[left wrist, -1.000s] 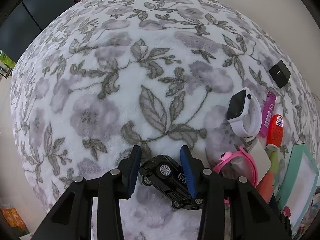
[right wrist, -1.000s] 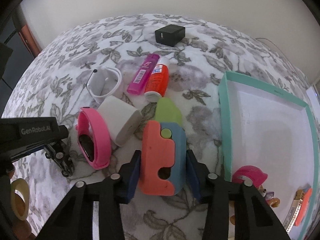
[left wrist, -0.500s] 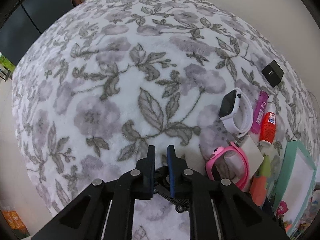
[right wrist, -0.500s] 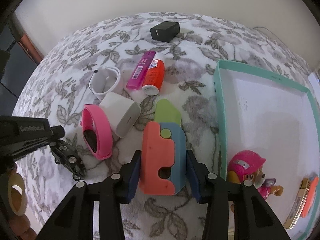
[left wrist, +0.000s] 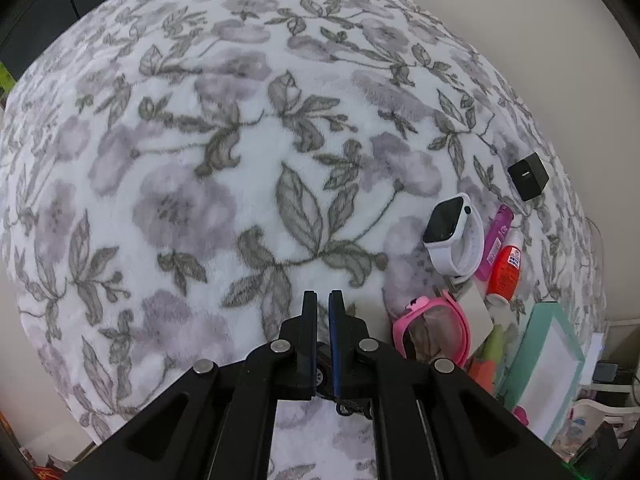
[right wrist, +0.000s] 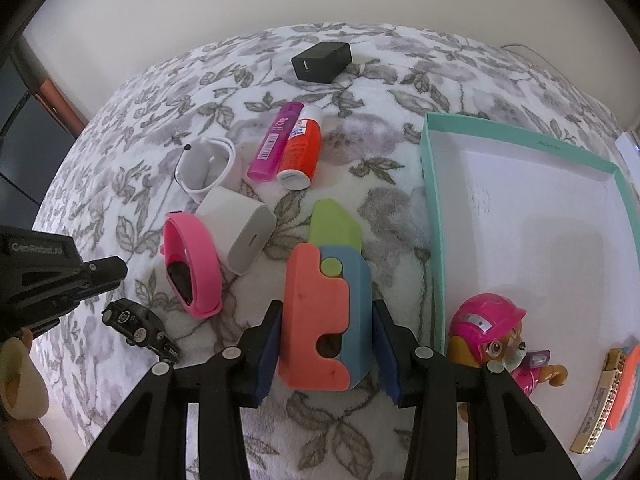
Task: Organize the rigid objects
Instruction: 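Grasp the black toy car with the left tool while the right tool grasps the foam block, then lift the black car with the left tool while the right tool lifts the foam block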
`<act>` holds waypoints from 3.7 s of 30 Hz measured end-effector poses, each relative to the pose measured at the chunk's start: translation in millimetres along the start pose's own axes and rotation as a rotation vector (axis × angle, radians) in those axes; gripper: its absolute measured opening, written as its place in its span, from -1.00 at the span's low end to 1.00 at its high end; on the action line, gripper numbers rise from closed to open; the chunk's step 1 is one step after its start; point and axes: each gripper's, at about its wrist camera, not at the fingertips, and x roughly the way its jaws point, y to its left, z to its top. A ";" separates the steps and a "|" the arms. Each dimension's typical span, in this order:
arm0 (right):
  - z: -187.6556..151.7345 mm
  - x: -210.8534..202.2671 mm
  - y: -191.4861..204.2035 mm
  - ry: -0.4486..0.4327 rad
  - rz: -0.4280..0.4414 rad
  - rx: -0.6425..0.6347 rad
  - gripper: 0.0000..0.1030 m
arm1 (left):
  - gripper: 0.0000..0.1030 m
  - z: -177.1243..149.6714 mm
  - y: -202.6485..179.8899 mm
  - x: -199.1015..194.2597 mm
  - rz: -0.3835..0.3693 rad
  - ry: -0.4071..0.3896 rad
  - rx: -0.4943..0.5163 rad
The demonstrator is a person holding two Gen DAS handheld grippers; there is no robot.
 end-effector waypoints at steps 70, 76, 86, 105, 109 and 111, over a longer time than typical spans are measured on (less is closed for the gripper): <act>-14.7 -2.8 11.8 0.054 -0.064 -0.156 -0.12 | -0.14 -57.0 -43.9 13.0 0.204 0.049 0.187; -15.0 -1.9 15.2 0.051 -0.077 -0.169 -0.12 | -0.14 -56.9 -42.2 12.0 0.206 0.048 0.187; -12.5 -5.7 -1.1 0.052 0.021 -0.041 -0.13 | -0.34 -53.0 -34.4 3.6 0.140 0.059 0.128; 18.1 -92.6 -26.4 -0.202 0.173 0.094 -0.13 | -0.34 -39.1 -42.1 -96.4 -0.039 -0.199 0.132; 24.5 -131.3 -46.2 -0.318 0.133 0.131 -0.13 | -0.34 -51.6 -68.0 -125.6 -0.111 -0.283 0.200; 25.5 -145.8 -64.1 -0.355 0.110 0.174 -0.13 | -0.34 -59.4 -85.9 -134.5 -0.141 -0.311 0.245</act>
